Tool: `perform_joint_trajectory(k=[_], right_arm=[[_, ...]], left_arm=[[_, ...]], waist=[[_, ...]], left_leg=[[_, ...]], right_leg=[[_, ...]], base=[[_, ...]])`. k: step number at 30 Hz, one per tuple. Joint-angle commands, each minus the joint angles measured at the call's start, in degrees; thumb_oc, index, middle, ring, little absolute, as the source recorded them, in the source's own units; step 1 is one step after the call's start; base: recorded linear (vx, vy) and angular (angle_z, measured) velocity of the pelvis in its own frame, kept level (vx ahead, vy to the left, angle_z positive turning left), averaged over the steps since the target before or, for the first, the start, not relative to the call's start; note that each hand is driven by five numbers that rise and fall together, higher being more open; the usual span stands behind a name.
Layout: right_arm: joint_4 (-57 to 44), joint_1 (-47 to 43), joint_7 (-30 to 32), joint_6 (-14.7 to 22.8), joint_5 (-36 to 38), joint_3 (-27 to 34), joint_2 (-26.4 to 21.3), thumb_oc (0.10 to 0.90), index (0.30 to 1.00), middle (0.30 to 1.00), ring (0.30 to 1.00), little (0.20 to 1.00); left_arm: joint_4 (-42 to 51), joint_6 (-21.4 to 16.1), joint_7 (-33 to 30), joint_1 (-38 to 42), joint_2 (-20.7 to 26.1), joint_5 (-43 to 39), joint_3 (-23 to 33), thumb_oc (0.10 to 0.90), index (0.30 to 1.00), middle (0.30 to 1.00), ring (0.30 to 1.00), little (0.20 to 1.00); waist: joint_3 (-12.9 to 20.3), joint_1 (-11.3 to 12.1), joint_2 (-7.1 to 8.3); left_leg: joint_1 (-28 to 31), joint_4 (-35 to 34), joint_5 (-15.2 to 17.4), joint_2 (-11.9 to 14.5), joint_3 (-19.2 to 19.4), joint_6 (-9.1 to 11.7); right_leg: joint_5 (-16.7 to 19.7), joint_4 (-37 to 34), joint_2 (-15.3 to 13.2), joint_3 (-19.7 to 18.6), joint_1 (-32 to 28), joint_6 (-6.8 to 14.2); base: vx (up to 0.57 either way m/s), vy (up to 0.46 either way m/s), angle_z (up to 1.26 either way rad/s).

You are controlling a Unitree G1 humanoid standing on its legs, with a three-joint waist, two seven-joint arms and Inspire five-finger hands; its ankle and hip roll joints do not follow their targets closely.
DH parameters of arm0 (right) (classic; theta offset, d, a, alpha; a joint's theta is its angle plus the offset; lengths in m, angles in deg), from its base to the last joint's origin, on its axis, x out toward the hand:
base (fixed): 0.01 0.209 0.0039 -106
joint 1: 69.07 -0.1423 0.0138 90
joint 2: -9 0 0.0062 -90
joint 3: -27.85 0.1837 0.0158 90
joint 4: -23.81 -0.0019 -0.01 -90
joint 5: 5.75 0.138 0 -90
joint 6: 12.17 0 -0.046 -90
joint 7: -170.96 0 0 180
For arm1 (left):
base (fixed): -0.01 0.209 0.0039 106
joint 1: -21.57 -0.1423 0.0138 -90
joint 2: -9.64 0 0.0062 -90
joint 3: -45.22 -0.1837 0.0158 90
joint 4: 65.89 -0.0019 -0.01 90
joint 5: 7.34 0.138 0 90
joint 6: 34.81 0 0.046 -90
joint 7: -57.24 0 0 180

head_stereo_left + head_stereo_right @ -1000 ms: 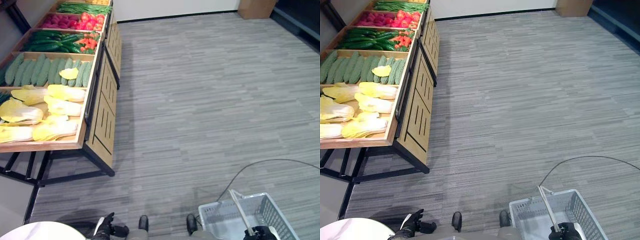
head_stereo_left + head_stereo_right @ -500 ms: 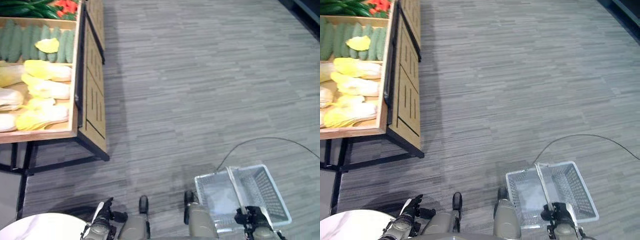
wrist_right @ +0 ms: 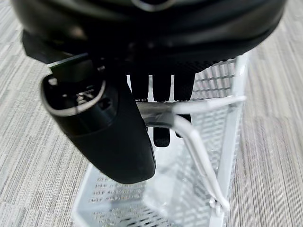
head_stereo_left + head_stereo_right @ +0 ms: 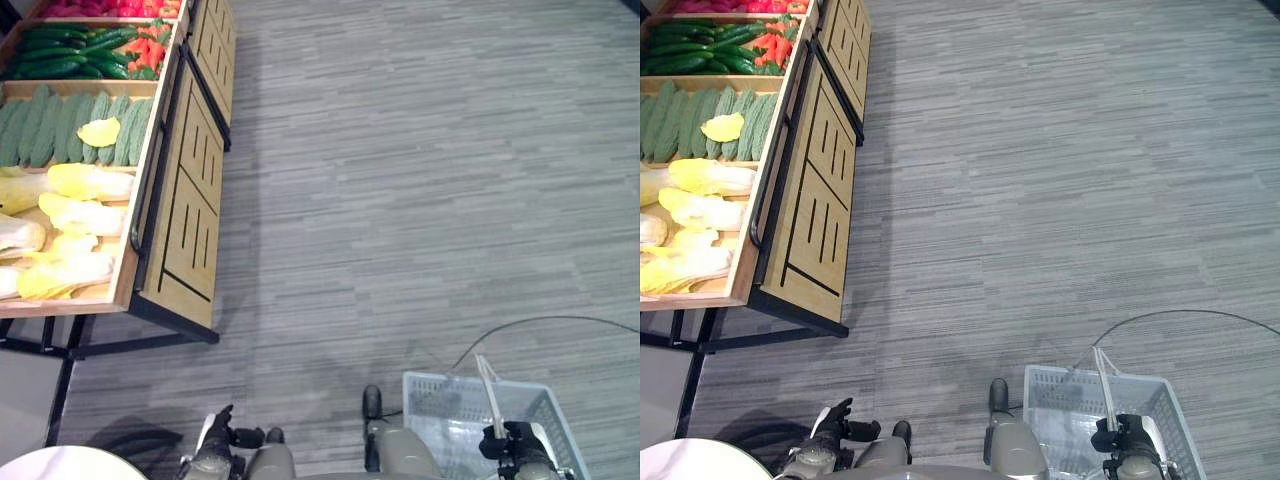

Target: Get the vegetables into the basket

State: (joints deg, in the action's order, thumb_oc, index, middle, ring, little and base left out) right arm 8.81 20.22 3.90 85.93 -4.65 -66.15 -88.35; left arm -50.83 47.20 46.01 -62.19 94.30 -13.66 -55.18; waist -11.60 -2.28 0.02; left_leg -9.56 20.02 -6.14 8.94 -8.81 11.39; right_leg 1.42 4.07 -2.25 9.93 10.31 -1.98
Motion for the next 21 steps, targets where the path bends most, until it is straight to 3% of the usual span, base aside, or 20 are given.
perform_joint_trajectory(k=[1,4,5,7,8,9,14,15,17,18,21], right_arm=[[-0.1,1.9,2.1,2.0,3.5,0.6,-4.4,0.4,0.3,0.3,0.3,0.3],[-0.4,2.4,2.1,2.2,4.0,0.9,-4.5,0.4,0.3,0.3,0.3,0.3],[-1.2,2.7,2.4,2.1,3.5,0.2,-4.5,0.4,0.3,0.3,0.3,0.3],[-1.6,3.3,2.6,2.3,2.6,-0.4,-4.3,0.4,0.3,0.3,0.3,0.3],[-1.6,3.4,2.6,2.3,2.6,-0.4,-4.3,0.4,0.3,0.3,0.3,0.3],[-1.2,3.6,2.9,2.4,2.2,-0.5,-4.2,0.4,0.3,0.3,0.3,0.3],[-0.7,4.8,2.4,2.3,1.5,-0.3,-3.1,0.4,0.3,0.3,0.3,0.3],[-0.6,4.7,2.3,2.0,1.3,-0.2,-2.7,0.4,0.3,0.3,0.3,0.3],[-0.6,4.7,2.3,2.1,1.4,-0.1,-2.7,0.4,0.3,0.3,0.3,0.3],[0.0,4.6,2.0,1.9,1.7,0.0,-2.5,0.4,0.3,0.3,0.3,0.3],[-0.3,3.7,1.8,1.7,1.6,-0.5,-1.7,0.4,0.3,0.3,0.3,0.3]], left_arm=[[3.7,-0.4,0.4,-0.9,0.8,-1.1,-1.7,0.9,1.0,1.0,1.0,1.0],[3.6,-0.4,-0.2,-0.4,0.8,-0.9,-2.3,0.9,1.0,1.0,1.0,1.0],[3.9,-0.3,-0.4,-0.4,0.7,-0.6,-2.7,0.9,1.0,1.0,1.0,1.0],[3.6,-0.3,-0.7,-0.6,0.8,0.0,-2.7,0.9,1.0,1.0,1.0,1.0],[3.6,-0.3,-0.7,-0.6,0.8,0.0,-2.7,0.9,1.0,1.0,1.0,1.0],[3.3,-0.2,-1.0,-1.2,0.9,0.4,-2.5,0.9,1.0,1.0,1.0,1.0],[2.2,0.1,-0.6,-2.2,1.6,1.5,-1.6,0.9,1.0,1.0,1.0,1.0],[2.1,0.0,-0.3,-2.1,2.0,2.5,-2.0,0.9,1.0,1.0,1.0,1.0],[2.1,0.0,-0.2,-2.1,2.3,2.6,-2.1,0.9,1.0,1.0,1.0,1.0],[2.6,-0.4,0.0,-2.1,2.8,3.1,-2.6,0.9,1.0,1.0,1.0,1.0],[3.5,-0.4,-0.2,-1.3,3.5,3.0,-2.8,0.9,1.0,1.0,1.0,1.0]], waist=[[-2.2,-0.3,0.97],[-2.3,0.3,1.07],[-2.1,1.1,0.49],[-1.9,2.3,-0.11],[-2.1,2.3,0.02],[-1.8,3.8,-0.36],[0.2,4.5,0.17],[0.9,4.6,1.19],[1.1,4.6,1.64],[1.5,4.7,2.68],[1.5,4.8,4.2]], left_leg=[[0.9,5.7,-2.6,-1.7,7.1,-5.3],[-5.8,-0.8,0.4,-2.5,10.8,-6.1],[-8.1,-7.9,-0.2,-2.1,12.1,-6.2],[-9.0,-13.9,-3.9,-1.4,12.0,-5.8],[-8.6,-14.2,-4.0,-1.5,12.1,-5.8],[-10.0,-19.1,-6.6,-1.1,10.8,-5.4],[-7.8,-20.5,-7.3,-1.3,12.3,-5.6],[-7.4,-19.7,-5.9,-2.6,13.1,-6.8],[-7.4,-19.3,-5.3,-3.1,13.7,-7.2],[-7.4,-18.3,-3.6,-4.4,14.6,-8.4],[-8.4,-15.7,-0.8,-6.0,15.2,-9.4]], right_leg=[[-0.1,4.4,-3.1,-3.8,0.9,4.5],[-1.3,3.1,-3.4,-3.3,-1.7,5.1],[-2.9,3.1,-2.8,-3.5,-3.0,5.4],[-4.6,3.2,-1.7,-4.0,-5.6,5.6],[-4.7,3.2,-1.8,-4.0,-5.8,5.6],[-6.3,3.1,-1.3,-5.2,-8.8,6.0],[-7.6,2.7,-2.3,-6.3,-12.2,7.2],[-6.8,3.0,-4.1,-7.0,-12.5,8.5],[-6.1,3.2,-4.7,-7.3,-12.2,9.0],[-3.4,3.6,-6.3,-7.9,-11.5,10.1],[1.2,3.6,-8.5,-8.5,-10.8,11.5]], base=[[0.18,-0.152,0.4],[0.25,-0.055,0.55],[0.35,0.059,0.46],[0.32,0.061,-0.06],[0.41,0.088,-0.45],[0.41,0.105,-0.41],[0.36,0.161,-0.44],[0.26,0.221,-0.27],[0.22,0.211,-0.22],[0.17,0.205,-0.22],[0.16,0.187,-0.13]])
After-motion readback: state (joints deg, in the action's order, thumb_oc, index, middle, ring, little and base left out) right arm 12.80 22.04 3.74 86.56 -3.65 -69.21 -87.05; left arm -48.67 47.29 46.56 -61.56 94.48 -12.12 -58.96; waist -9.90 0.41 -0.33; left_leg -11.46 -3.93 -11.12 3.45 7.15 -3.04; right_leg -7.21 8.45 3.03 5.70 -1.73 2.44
